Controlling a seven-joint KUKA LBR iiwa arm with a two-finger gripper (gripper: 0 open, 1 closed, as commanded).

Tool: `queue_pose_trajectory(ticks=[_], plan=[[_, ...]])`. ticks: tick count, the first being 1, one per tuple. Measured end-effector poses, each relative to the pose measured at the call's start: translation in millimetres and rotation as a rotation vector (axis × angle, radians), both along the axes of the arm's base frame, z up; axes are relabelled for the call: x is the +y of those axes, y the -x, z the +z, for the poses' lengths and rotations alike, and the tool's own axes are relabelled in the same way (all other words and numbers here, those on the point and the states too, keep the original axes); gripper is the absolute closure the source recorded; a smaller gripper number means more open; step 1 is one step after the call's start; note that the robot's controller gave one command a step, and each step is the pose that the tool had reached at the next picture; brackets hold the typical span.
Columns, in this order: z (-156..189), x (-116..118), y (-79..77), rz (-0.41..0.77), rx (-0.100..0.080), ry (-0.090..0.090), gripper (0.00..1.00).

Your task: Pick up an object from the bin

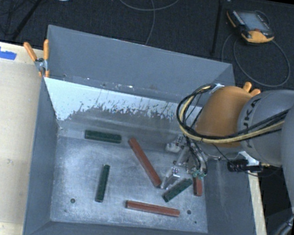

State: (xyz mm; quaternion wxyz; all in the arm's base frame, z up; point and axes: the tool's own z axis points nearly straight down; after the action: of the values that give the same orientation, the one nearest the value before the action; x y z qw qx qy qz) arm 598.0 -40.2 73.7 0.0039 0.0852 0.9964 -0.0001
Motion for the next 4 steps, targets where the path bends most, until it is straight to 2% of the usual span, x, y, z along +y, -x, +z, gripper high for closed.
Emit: queue_pose_trajectory(ticks=[1,2,3,4], plan=[[1,13,14.5,-0.005,0.0,-0.001,0.0],[3,46,27.9,-0.173,-0.01,-0.002,1.0],[3,46,27.9,-0.173,-0.01,-0.002,1.0],[2,50,11.5,-0.108,0.011,0.003,1.0]])
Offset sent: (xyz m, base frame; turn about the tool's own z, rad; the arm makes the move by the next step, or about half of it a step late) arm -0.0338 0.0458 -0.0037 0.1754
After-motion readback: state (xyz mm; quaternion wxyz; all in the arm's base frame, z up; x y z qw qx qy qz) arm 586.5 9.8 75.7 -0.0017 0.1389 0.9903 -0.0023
